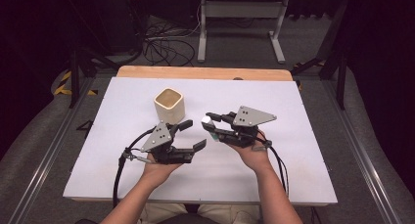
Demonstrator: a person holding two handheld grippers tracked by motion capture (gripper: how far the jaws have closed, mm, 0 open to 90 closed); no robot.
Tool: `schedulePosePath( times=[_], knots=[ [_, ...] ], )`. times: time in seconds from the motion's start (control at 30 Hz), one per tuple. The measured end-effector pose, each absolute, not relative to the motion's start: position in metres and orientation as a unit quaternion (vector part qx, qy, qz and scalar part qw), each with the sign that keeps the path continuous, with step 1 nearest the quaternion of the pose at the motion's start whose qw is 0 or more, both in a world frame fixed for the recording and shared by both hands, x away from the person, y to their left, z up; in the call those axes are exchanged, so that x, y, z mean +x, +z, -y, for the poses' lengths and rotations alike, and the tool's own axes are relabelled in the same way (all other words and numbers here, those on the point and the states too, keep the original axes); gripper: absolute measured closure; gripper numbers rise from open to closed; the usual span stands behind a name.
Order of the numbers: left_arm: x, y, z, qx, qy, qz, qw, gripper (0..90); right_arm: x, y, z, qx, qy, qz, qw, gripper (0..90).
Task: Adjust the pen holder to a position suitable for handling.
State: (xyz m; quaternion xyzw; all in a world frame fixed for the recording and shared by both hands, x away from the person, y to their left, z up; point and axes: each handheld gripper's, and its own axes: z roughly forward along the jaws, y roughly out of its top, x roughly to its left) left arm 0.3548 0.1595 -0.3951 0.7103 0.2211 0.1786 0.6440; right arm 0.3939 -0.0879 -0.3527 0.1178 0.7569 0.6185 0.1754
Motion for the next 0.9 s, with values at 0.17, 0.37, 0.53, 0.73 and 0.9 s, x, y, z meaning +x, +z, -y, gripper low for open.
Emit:
schedulePosePath(
  times=[0.17,0.37,0.53,0.73,0.9],
  knots=[
    [0.356,-0.397,-0.151,0.713,0.178,-0.220,0.641,24.2,0.392,-0.351,0.088,0.114,0.628,-0.749,0.176,65.6],
    [0.359,-0.399,-0.140,0.708,0.181,-0.219,0.647,27.9,0.391,-0.351,0.088,0.110,0.635,-0.745,0.174,65.6],
    [0.360,-0.400,-0.134,0.699,0.182,-0.222,0.655,33.7,0.390,-0.349,0.090,0.109,0.642,-0.738,0.176,65.6],
    [0.363,-0.402,-0.130,0.690,0.172,-0.233,0.664,37.4,0.390,-0.349,0.091,0.109,0.648,-0.733,0.177,65.6],
    [0.365,-0.403,-0.129,0.681,0.160,-0.239,0.674,40.7,0.390,-0.349,0.091,0.106,0.654,-0.727,0.179,65.6]
  ],
)
